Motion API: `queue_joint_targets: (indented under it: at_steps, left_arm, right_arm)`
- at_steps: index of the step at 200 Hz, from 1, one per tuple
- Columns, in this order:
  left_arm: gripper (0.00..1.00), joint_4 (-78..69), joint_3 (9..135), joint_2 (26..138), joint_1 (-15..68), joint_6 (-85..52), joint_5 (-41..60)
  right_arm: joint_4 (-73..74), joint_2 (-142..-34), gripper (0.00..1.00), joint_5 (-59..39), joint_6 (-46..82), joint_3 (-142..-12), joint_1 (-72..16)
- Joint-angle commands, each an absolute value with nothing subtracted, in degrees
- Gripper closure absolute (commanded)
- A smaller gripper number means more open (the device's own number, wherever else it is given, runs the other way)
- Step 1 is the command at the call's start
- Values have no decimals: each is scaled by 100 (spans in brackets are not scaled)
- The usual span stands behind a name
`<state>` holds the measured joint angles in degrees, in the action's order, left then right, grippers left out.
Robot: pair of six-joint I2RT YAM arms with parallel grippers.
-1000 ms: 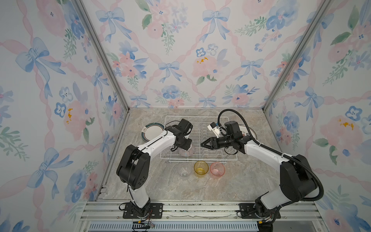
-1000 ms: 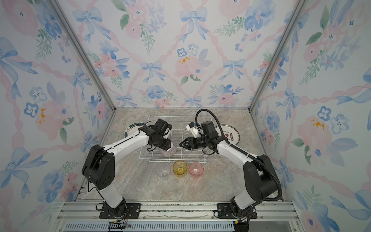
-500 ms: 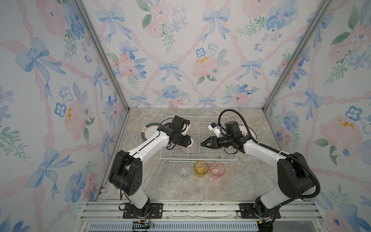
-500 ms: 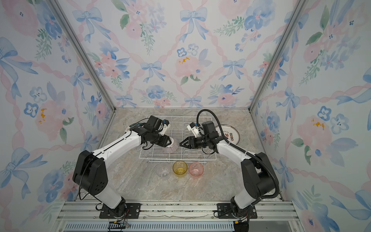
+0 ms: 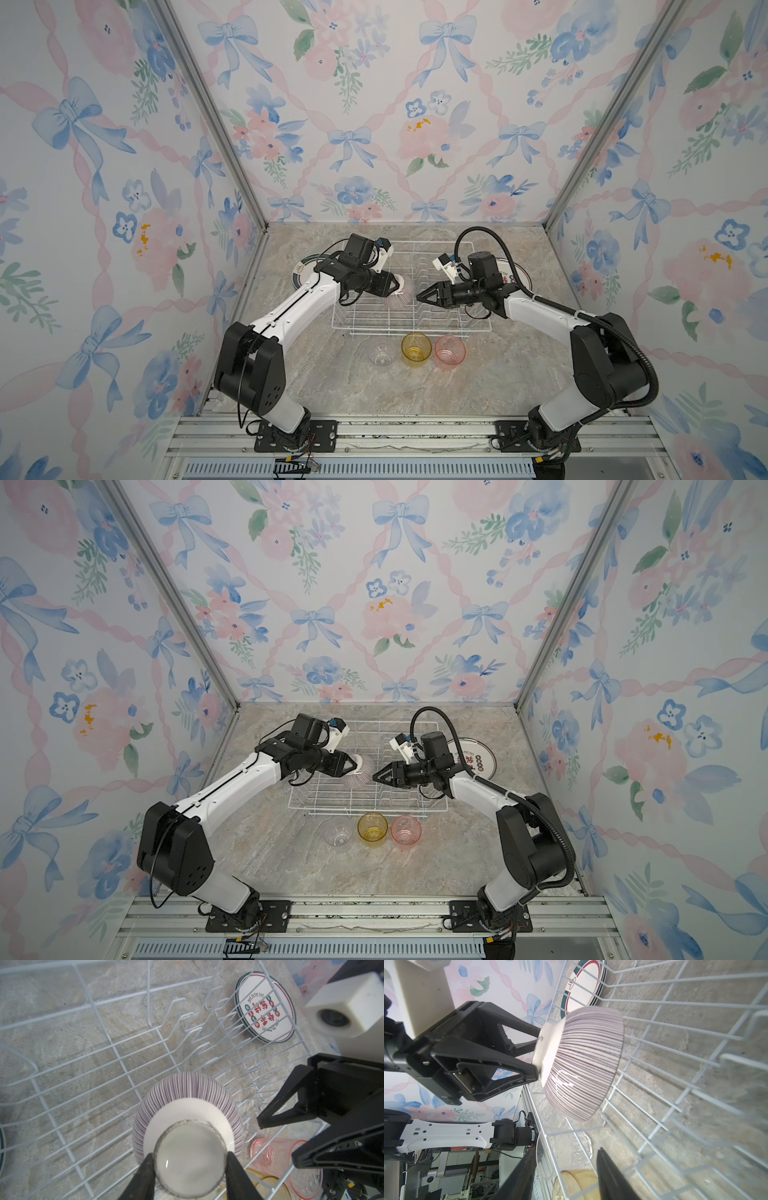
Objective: Unload the mixed dishes from the dish rack
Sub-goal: 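Lift the striped bowl toward the right gripper and grasp its rim with the right gripper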
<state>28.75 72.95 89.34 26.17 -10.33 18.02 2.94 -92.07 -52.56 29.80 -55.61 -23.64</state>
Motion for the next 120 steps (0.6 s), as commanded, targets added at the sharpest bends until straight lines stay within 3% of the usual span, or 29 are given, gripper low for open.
queue_joint_targets:
  at_steps: [1, 69, 120]
  left_arm:
    - [97, 2465, 7226, 8671, 2543, -1124, 2217]
    - [97, 2121, 7150, 8561, 2461, -1255, 2686]
    - [98, 1939, 7181, 8539, 2439, -1314, 2877]
  right_arm:
    - [790, -9284, 50, -5487, 3236, -5421, -2296]
    - [2631, -9230, 50, -5563, 4350, -5011, -2219]
    - [3091, -9262, 51, -5604, 4630, -4941, -2191]
